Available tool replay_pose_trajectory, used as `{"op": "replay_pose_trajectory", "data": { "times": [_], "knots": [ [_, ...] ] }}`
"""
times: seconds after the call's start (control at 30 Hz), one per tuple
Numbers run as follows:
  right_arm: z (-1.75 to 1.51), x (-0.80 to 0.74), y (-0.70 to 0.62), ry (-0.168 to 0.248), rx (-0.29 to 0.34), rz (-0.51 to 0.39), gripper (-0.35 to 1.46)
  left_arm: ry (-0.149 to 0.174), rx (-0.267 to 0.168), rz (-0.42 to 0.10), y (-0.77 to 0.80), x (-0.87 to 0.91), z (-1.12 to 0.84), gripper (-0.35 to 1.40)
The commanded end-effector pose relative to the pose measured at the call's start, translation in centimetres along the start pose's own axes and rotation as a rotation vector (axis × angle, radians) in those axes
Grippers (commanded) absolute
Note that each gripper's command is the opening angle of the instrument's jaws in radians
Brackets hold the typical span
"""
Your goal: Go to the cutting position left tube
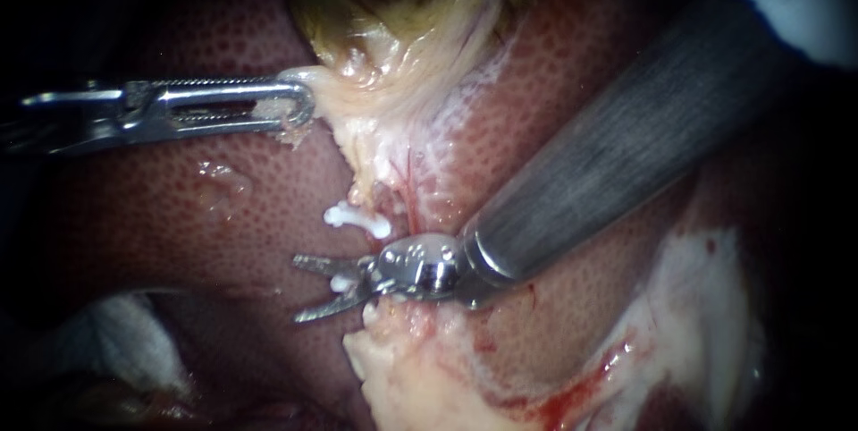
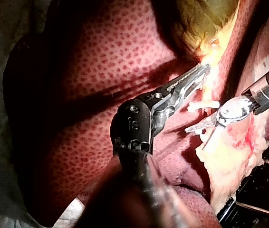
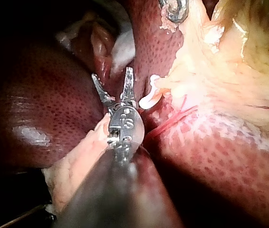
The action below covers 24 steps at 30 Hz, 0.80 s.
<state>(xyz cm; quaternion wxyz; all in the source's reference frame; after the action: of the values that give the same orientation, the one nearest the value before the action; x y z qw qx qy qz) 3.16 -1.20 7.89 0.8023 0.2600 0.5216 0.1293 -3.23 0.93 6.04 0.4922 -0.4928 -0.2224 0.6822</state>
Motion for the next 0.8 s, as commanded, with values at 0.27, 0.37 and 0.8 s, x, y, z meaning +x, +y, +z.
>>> {"op": "replay_pose_trajectory", "data": {
  "times": [0.27,0.37,0.8],
  "knots": [
    [0.03,0.01,0.0,0.0,-0.001,0.0,1.4,0.0,0.0,0.0,0.0,0.0,0.0,-0.35],
    [0.03,0.01,0.0,0.0,0.002,0.0,1.4,0.0,0.0,0.0,0.0,0.0,0.0,-0.35],
    [-0.14,-0.05,-0.11,0.0,0.029,-0.006,1.42,-0.001,-0.002,-0.001,-0.01,0.01,-0.04,-0.35]
  ]
}}
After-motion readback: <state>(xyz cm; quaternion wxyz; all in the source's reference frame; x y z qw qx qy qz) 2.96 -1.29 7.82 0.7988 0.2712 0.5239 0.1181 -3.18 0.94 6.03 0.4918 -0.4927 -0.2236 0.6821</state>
